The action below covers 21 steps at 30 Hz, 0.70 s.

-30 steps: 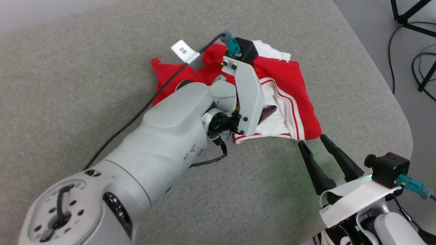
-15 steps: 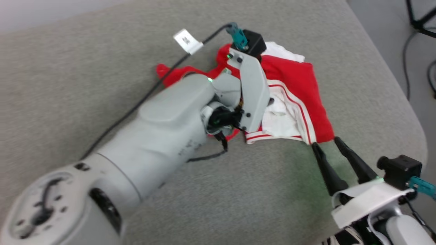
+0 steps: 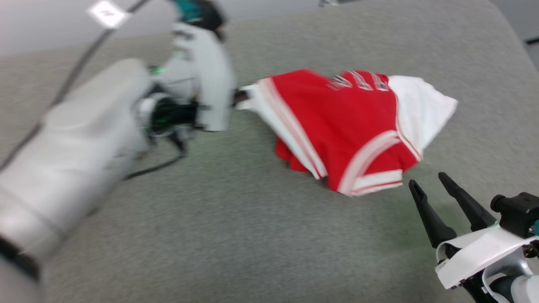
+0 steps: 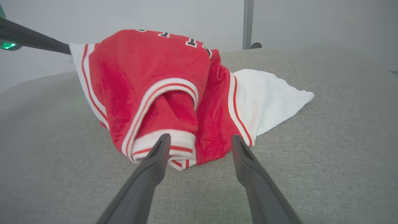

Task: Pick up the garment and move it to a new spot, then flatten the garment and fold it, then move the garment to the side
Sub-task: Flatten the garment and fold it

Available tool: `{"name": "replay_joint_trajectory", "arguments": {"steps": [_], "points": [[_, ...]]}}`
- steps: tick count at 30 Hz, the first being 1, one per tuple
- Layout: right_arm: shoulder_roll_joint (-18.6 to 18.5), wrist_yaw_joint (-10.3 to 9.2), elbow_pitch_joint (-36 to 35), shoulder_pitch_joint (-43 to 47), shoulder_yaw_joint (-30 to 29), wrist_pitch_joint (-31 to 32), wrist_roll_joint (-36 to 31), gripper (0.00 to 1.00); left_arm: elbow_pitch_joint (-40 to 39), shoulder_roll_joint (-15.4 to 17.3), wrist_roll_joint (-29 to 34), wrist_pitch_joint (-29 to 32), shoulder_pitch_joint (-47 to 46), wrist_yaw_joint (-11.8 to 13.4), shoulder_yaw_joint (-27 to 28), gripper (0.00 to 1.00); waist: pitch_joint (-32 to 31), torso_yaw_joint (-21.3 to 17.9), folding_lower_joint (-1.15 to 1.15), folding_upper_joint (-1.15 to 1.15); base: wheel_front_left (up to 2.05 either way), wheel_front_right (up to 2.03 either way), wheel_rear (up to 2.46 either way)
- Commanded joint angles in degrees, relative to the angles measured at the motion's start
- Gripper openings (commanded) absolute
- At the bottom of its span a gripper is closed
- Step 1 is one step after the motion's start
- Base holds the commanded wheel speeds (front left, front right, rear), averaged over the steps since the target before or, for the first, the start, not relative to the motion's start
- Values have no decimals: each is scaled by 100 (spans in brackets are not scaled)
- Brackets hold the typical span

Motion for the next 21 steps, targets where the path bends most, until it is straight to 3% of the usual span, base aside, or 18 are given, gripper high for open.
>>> {"name": "replay_joint_trajectory", "arguments": {"steps": [1, 11, 17, 21], "points": [[-21, -4, -84, 83, -74, 52, -78, 100, 17, 174, -98, 76, 135, 94, -4, 0, -274, 499, 0, 0, 0, 0, 0], [-13, -4, -503, 242, -251, 378, -127, 100, 201, 1724, -30, 1058, 176, 732, -101, 0, -121, 641, 0, 0, 0, 0, 0], [-30, -4, -594, 251, -258, 447, -137, 100, 130, 1914, 37, 771, 9, 932, 62, 0, -26, 617, 0, 0, 0, 0, 0], [-32, -4, -622, 244, -253, 479, -145, 100, 120, 1792, 606, 653, 115, 1004, -145, 0, 4, 597, 0, 0, 0, 0, 0]]}}
